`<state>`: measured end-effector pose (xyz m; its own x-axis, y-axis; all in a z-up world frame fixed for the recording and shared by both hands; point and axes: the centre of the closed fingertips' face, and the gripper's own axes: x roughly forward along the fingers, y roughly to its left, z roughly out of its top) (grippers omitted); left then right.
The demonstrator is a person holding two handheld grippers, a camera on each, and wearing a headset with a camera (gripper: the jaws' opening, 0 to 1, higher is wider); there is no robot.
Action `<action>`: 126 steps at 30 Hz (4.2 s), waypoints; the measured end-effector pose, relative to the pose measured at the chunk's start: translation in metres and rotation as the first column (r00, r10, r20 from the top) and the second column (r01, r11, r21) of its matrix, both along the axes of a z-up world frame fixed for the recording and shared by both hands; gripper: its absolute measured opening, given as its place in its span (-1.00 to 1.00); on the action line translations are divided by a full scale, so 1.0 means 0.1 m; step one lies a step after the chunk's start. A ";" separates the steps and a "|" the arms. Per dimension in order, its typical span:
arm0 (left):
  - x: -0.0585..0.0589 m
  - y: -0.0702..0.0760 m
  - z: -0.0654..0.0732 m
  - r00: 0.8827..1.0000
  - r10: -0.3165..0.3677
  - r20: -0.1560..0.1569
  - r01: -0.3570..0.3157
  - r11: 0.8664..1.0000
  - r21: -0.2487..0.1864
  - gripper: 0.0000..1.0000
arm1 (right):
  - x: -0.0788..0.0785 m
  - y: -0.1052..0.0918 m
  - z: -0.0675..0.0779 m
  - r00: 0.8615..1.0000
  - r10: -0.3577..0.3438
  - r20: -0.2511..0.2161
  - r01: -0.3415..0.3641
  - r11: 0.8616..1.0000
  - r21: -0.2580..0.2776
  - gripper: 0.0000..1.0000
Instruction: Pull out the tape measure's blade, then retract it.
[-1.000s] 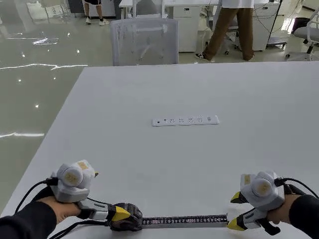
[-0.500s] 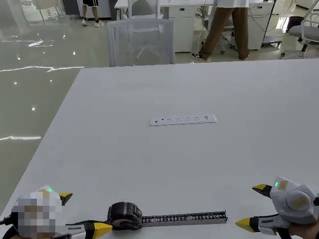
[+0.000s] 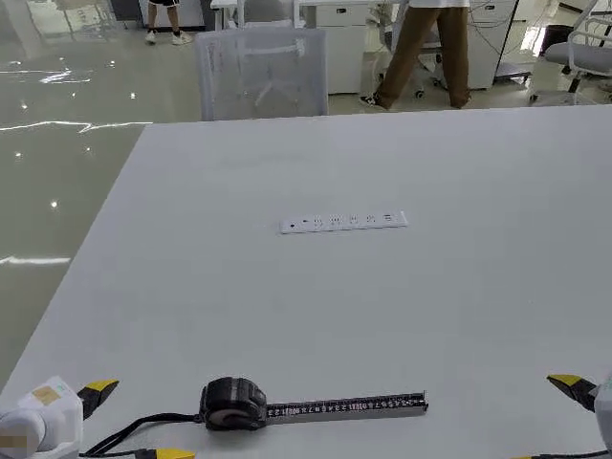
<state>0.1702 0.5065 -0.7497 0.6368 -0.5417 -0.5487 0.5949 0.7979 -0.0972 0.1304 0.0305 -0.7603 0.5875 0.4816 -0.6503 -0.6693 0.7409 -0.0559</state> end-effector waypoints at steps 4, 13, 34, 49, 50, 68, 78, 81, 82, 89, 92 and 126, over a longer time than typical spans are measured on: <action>-0.10 0.09 0.00 0.999 0.039 0.013 -0.039 0.999 0.005 1.00 | -0.07 -0.11 0.01 1.000 -0.002 0.004 0.002 1.000 -0.003 1.00; -0.22 0.13 0.18 0.997 0.073 0.040 -0.071 0.996 -0.044 1.00 | -0.12 -0.14 0.11 1.000 -0.004 0.013 0.004 1.000 -0.003 1.00; -0.25 0.08 0.15 0.999 0.051 0.012 -0.050 0.997 -0.054 1.00 | -0.16 -0.11 0.19 0.999 0.038 0.019 -0.038 0.999 0.011 1.00; -0.18 0.13 0.13 0.998 0.068 0.012 -0.067 0.997 -0.047 1.00 | -0.22 -0.18 0.09 1.000 0.022 -0.011 -0.023 1.000 -0.012 1.00; -0.18 0.14 0.12 0.998 0.068 0.008 -0.068 0.997 -0.047 1.00 | -0.22 -0.19 0.09 1.000 0.023 -0.011 -0.023 1.000 -0.012 1.00; -0.07 -0.15 0.16 0.994 0.113 0.002 -0.113 0.992 -0.060 1.00 | -0.17 -0.13 0.16 0.999 0.035 -0.013 -0.035 0.999 -0.022 1.00; 0.14 -0.40 0.15 0.969 0.245 -0.009 -0.245 0.969 -0.041 1.00 | 0.00 0.02 0.22 0.995 0.104 -0.004 -0.104 0.994 -0.045 1.00; 0.18 -0.49 0.17 0.965 0.260 -0.027 -0.261 0.964 -0.056 1.00 | 0.03 0.06 0.21 0.991 0.130 -0.008 -0.130 0.990 -0.058 1.00; 0.18 -0.51 0.17 0.964 0.264 -0.022 -0.264 0.963 -0.051 1.00 | 0.04 0.07 0.21 0.991 0.136 -0.009 -0.136 0.989 -0.061 1.00; 0.30 -0.66 0.13 0.947 0.321 -0.007 -0.321 0.947 -0.002 1.00 | 0.15 0.12 0.14 0.981 0.191 -0.030 -0.193 0.977 -0.088 1.00; 0.34 -0.71 0.13 0.937 0.351 -0.004 -0.351 0.937 0.002 1.00 | 0.18 0.16 0.13 0.976 0.212 -0.042 -0.215 0.972 -0.097 1.00; 0.30 -1.11 -0.33 0.947 0.318 -0.032 -0.318 0.948 0.002 1.00 | 0.59 0.83 -0.10 0.887 0.429 -0.171 -0.457 0.868 -0.191 1.00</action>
